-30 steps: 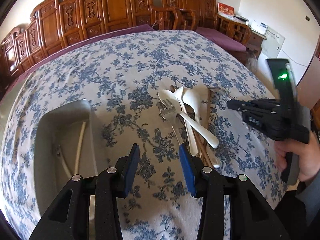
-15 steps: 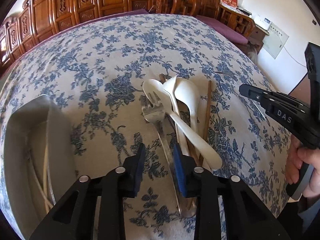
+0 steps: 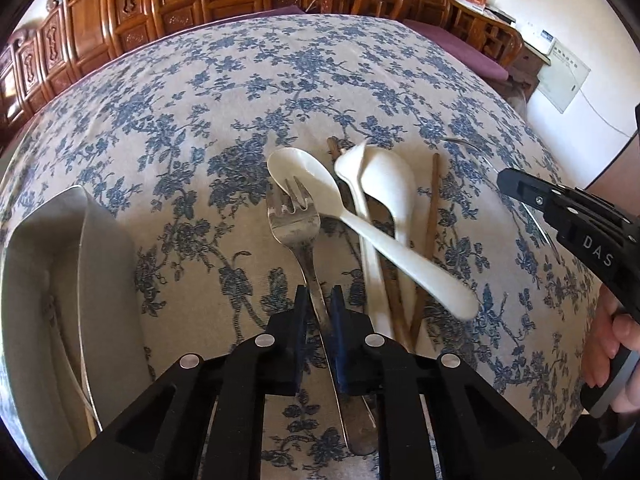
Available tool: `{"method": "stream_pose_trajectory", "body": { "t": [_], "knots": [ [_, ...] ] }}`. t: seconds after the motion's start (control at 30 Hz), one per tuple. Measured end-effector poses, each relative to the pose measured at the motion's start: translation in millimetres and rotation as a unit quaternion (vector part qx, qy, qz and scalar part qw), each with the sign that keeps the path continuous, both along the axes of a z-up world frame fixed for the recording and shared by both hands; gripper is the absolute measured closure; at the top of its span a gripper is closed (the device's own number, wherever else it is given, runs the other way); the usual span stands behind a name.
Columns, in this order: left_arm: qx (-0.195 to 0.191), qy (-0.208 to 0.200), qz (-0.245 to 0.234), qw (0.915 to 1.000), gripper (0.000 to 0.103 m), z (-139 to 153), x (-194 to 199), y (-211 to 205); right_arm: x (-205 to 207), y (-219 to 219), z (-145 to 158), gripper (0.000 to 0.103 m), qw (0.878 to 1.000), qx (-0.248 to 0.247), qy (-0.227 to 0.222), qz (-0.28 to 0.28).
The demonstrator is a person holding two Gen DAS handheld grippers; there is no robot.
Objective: Organize utensils
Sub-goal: 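Grasp the metal fork with the left gripper while the right gripper holds the metal spoon, then lift the fork with the left gripper over the grey box while the right gripper holds the spoon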
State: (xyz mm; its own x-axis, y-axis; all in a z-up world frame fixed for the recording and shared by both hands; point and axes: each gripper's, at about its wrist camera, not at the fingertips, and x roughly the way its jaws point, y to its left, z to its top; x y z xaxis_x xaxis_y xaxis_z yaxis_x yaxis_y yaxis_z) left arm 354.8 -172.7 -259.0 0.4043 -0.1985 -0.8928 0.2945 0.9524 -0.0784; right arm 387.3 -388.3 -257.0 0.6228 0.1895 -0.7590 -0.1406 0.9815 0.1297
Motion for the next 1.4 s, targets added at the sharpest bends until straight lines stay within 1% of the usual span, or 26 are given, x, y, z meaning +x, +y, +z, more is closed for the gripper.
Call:
{"method": "stream_pose_trajectory", "body": {
  "t": [0.17, 0.3, 0.5, 0.67, 0.83, 0.97, 1.17, 1.4],
  "knots": [
    [0.005, 0.0, 0.008, 1.0, 0.093, -1, 2, 4, 0, 2, 0, 0.098, 1.0, 0.003, 0.001, 0.003],
    [0.022, -0.011, 0.005, 0.9997, 0.092, -2, 4, -2, 0, 4, -1, 0.098, 1.0, 0.004, 0.002, 0.005],
    [0.022, -0.019, 0.01, 0.9995, 0.097, 0, 4, 3, 0, 4, -2, 0.098, 1.0, 0.009, 0.002, 0.005],
    [0.019, -0.047, 0.009, 0.9987, 0.097, 21, -4, 10, 0, 8, -1, 0.098, 1.0, 0.01, 0.001, 0.01],
    [0.011, -0.067, 0.009, 0.9976, 0.097, 45, -10, 15, -1, 12, 3, 0.098, 1.0, 0.008, -0.001, 0.013],
    [0.009, -0.078, 0.009, 0.9969, 0.097, 57, -15, 19, -3, 18, 8, 0.098, 1.0, 0.012, -0.007, 0.016],
    [0.002, -0.089, 0.011, 0.996, 0.097, 69, -31, 34, -9, 42, 18, 0.098, 0.999, 0.01, -0.02, 0.038],
    [-0.015, -0.108, 0.019, 0.9939, 0.097, 90, -50, 60, -17, 75, 25, 0.098, 0.997, 0.012, -0.026, 0.07]
  ]
}}
